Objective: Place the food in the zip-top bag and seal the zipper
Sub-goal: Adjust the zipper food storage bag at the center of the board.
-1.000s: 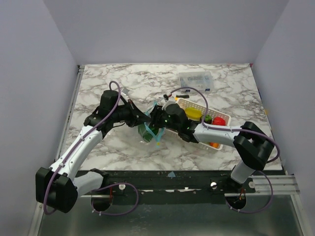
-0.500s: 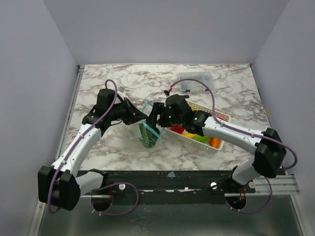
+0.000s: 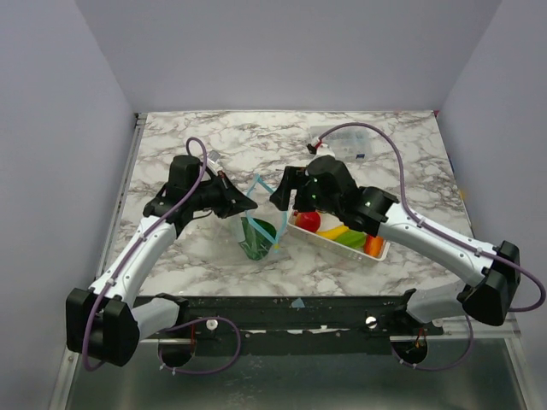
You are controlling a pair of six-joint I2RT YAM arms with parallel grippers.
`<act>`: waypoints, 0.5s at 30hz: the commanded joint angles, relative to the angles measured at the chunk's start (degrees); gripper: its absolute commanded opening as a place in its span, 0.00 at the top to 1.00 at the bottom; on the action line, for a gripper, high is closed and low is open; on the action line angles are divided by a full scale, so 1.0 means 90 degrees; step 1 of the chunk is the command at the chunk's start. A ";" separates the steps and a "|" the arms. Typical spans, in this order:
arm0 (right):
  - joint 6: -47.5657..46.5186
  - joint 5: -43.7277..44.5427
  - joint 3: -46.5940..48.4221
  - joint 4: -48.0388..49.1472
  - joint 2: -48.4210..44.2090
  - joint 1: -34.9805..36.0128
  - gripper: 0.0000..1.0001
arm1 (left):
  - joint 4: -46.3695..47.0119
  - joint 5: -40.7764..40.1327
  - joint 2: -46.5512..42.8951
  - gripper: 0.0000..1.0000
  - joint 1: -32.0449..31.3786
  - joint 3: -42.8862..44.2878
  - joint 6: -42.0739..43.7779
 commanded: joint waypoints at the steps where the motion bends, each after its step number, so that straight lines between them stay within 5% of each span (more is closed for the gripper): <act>1: -0.0157 0.0425 -0.0413 -0.0078 -0.0076 -0.0237 0.21 | -0.0132 0.0172 -0.0243 1.00 0.0012 0.0058 0.0377; 10: -0.0094 -0.0362 -0.0908 0.1013 0.0726 -0.0435 0.28 | -0.0417 0.0164 -0.0468 1.00 0.0011 0.0107 0.0687; 15: -0.0114 -0.1416 -0.0915 0.1758 0.1027 -0.0395 0.47 | -0.0480 0.0108 -0.0490 1.00 0.0012 0.0099 0.0833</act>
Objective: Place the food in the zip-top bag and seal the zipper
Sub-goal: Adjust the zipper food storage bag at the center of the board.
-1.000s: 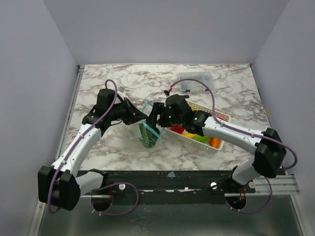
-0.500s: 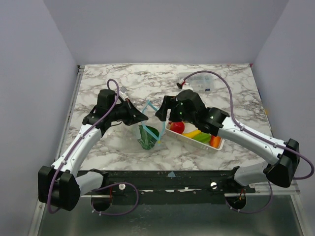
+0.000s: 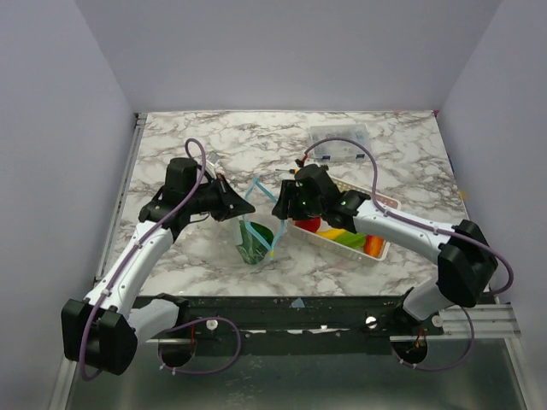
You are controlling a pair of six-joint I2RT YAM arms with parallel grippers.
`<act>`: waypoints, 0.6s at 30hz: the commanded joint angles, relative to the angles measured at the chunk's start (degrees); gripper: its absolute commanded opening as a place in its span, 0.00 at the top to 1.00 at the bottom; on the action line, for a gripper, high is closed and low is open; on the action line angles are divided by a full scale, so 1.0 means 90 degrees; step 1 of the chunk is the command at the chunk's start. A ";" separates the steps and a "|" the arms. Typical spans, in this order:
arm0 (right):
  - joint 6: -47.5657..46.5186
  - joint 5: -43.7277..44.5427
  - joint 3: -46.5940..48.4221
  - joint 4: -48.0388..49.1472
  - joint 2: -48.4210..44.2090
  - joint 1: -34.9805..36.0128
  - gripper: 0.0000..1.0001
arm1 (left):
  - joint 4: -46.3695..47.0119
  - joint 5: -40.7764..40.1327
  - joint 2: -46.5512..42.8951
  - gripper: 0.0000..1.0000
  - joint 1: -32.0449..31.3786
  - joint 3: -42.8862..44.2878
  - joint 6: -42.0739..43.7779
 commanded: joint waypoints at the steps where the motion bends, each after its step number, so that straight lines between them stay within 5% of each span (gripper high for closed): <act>1: 0.0014 -0.1001 0.0028 0.0949 0.0138 0.0094 0.54 | -0.0163 0.0065 -0.0120 1.00 0.0012 0.0139 0.0345; 7: 0.0054 -0.0799 0.0809 0.0577 0.0096 0.0676 0.99 | -0.1047 -0.1197 -0.0159 1.00 0.0011 0.0692 0.1341; 18: 0.0688 -0.0954 0.1501 0.0627 0.0325 0.0799 1.00 | -0.2003 -0.3131 -0.0526 0.91 0.0002 0.1031 0.2491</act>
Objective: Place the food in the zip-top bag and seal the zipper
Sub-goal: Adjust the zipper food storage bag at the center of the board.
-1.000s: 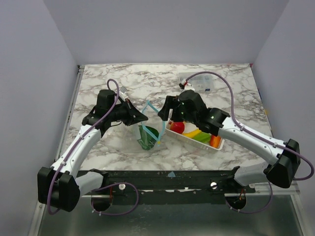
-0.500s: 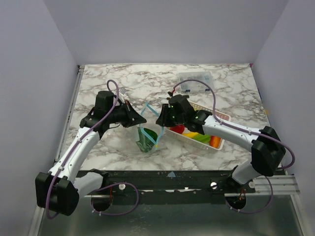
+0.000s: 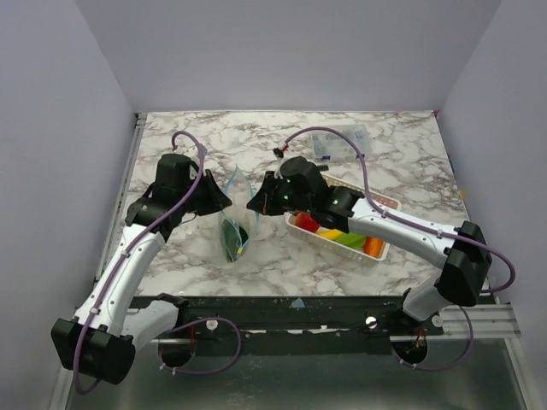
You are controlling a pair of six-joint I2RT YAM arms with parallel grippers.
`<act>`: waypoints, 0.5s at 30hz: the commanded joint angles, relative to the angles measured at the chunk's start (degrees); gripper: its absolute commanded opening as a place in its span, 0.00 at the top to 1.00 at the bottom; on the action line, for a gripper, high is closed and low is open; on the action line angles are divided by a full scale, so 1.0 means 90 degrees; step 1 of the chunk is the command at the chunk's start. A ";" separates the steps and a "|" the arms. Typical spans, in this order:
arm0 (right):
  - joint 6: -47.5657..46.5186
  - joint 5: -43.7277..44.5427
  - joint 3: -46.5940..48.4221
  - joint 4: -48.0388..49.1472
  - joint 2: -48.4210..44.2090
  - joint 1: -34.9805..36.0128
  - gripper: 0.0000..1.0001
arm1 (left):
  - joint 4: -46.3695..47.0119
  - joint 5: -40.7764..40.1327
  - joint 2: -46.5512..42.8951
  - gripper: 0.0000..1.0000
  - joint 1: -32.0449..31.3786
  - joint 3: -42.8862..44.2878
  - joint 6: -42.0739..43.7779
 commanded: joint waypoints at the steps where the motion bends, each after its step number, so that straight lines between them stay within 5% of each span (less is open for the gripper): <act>1: 0.0223 -0.0237 0.0397 0.0166 0.0216 -0.0010 1.00 | -0.0507 -0.1003 -0.0242 0.91 0.0007 0.0155 0.0641; 6: 0.0185 -0.0277 0.0652 0.0137 0.0412 -0.0010 1.00 | -0.0684 -0.0926 -0.0202 0.96 0.0002 0.0374 0.0799; 11: 0.0186 -0.0269 0.0895 0.0118 0.0577 0.0057 1.00 | -0.0765 -0.0595 -0.0279 0.64 -0.0003 0.0548 0.0791; 15: 0.0153 -0.0202 0.1069 -0.0004 0.0682 0.0102 1.00 | -0.0918 -0.0737 -0.0496 0.53 -0.0057 0.0686 0.0726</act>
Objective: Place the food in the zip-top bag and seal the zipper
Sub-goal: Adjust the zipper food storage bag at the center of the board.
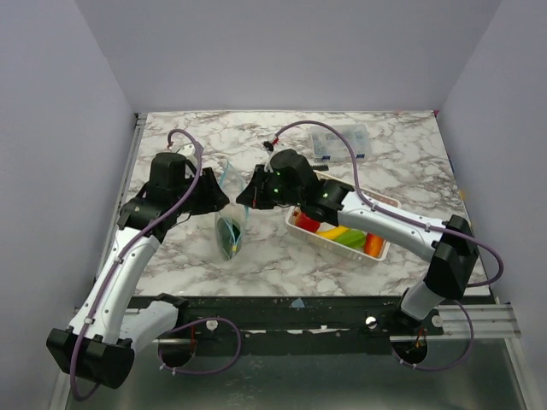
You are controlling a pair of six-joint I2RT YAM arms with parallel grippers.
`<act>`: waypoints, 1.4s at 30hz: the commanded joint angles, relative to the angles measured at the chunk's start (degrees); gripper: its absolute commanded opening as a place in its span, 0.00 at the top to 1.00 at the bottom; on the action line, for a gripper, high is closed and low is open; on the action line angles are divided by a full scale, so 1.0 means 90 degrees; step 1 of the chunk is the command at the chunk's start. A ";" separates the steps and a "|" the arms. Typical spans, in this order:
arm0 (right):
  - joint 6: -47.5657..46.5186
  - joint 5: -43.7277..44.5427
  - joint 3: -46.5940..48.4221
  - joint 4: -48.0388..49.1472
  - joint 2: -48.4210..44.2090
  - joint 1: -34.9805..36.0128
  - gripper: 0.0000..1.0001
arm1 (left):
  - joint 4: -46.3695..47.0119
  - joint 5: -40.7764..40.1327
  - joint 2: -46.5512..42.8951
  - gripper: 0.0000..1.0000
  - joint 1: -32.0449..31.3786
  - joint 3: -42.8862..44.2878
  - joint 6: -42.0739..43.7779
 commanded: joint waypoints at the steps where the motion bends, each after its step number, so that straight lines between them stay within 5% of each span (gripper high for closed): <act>1: -0.0016 -0.0028 0.0374 -0.0021 0.0127 0.0093 1.00 | -0.0267 -0.0129 -0.0354 0.52 -0.0045 0.0281 0.0036; 8: -0.0032 0.0055 0.0492 -0.0069 0.0197 0.0151 1.00 | -0.0251 -0.0317 -0.0391 0.57 -0.0171 0.0116 0.0016; 16: -0.0076 0.0099 0.0587 -0.0032 0.0252 0.0195 1.00 | -0.0499 -0.1091 -0.0275 1.00 -0.0201 0.0500 0.0250; 24: -0.0231 -0.0082 0.0982 0.0115 0.0409 0.0195 1.00 | -0.0922 -0.2122 -0.0495 1.00 -0.0209 0.1408 0.0381; 30: -0.0152 -0.0210 0.0739 0.0559 0.0563 0.0195 0.98 | -0.0822 -0.2204 -0.0405 1.00 -0.0201 0.1218 0.0147; 42: -0.0697 0.0783 0.0855 -0.0666 0.0492 0.0195 0.62 | -0.0101 -0.1438 0.0227 1.00 -0.0201 0.0597 0.0016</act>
